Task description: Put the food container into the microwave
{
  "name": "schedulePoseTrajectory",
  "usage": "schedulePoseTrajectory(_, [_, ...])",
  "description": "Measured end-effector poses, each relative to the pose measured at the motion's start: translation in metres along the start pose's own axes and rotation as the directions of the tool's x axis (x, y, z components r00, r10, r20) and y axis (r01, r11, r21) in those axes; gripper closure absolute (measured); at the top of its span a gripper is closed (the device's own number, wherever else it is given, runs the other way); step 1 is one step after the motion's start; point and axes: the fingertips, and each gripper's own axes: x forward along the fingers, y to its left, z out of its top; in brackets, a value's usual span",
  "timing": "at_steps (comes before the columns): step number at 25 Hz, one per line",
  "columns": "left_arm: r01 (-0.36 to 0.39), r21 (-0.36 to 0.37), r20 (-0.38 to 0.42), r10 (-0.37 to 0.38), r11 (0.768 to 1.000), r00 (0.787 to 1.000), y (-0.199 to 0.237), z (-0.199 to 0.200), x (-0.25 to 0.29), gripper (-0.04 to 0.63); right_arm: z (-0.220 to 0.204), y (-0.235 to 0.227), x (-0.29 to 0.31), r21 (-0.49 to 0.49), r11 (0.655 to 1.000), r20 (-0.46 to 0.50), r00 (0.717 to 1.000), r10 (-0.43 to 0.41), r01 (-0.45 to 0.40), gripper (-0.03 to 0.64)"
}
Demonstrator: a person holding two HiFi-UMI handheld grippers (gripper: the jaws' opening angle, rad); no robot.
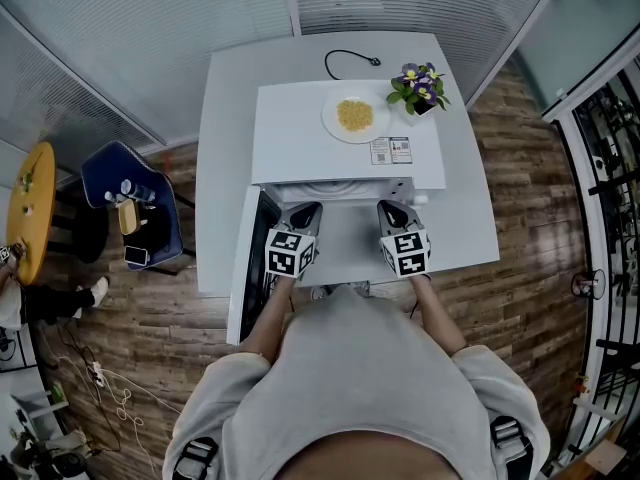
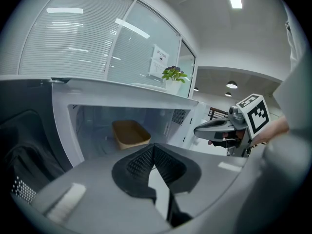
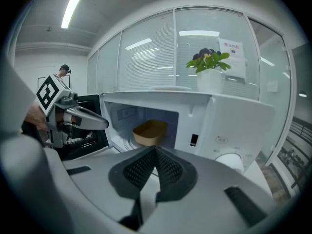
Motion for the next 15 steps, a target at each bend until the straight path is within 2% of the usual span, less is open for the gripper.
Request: schedulePoseTrajectory(15, [0.000,-0.001,-0.003,0.000,1.000,1.000,-0.0007,-0.0012,0.0030,0.584,-0.0040,0.0063,0.0045,-0.005,1.000,-0.018,1.000,0.014,-0.014,0.603])
